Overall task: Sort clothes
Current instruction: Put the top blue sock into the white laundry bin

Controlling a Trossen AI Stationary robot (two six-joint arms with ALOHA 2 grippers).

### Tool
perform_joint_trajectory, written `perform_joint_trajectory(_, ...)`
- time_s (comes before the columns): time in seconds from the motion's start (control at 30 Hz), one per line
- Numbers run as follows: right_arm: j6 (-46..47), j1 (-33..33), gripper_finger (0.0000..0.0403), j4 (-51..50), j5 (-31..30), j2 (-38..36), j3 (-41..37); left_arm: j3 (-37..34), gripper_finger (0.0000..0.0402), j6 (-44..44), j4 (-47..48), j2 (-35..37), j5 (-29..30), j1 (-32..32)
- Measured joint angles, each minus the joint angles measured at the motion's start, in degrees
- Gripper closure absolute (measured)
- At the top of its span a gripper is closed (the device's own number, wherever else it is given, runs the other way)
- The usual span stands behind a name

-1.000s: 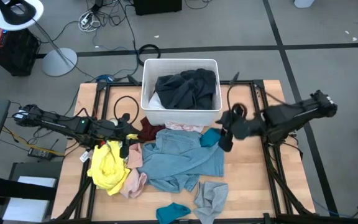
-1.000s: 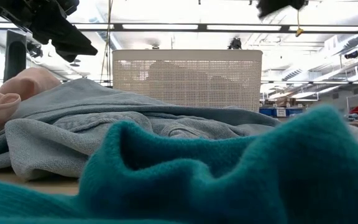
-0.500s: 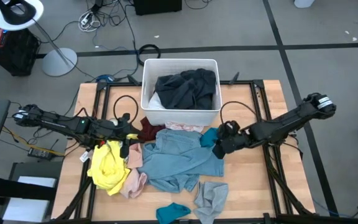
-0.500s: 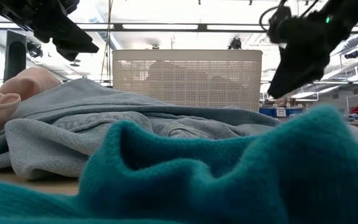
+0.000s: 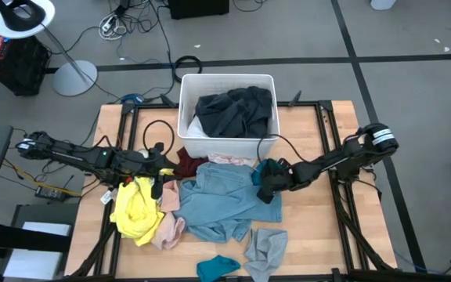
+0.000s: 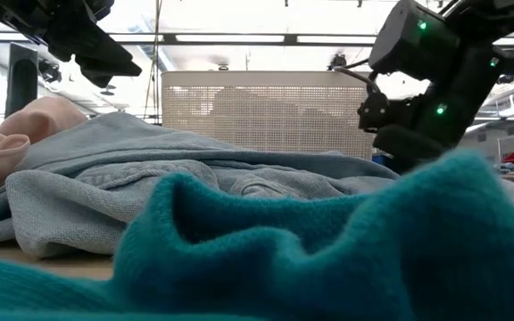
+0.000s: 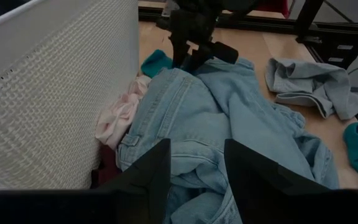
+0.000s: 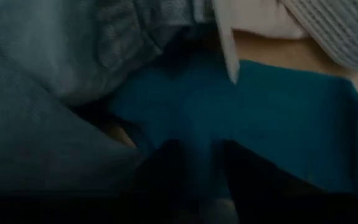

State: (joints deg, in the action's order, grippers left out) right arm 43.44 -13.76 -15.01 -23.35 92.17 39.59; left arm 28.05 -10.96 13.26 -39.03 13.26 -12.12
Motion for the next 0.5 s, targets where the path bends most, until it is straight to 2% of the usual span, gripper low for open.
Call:
perform_joint_trajectory(0.2,0.9,-0.1,0.0385,-0.1,0.6,-0.8,-0.1,0.0,0.0246,0.0,0.0,0.0,0.0,0.0)
perform_joint_trajectory(0.33,1.9,-0.8,0.0383,-4.2,1.0,-6.1,-0.5,0.0,0.0246,0.0,0.1,0.0,0.0,0.0)
perform_joint_trajectory(0.5,4.9,-2.8,0.0396,-11.7,-2.1,-15.1,-0.4,0.0,0.0246,0.0,0.2,0.0,0.0,0.0)
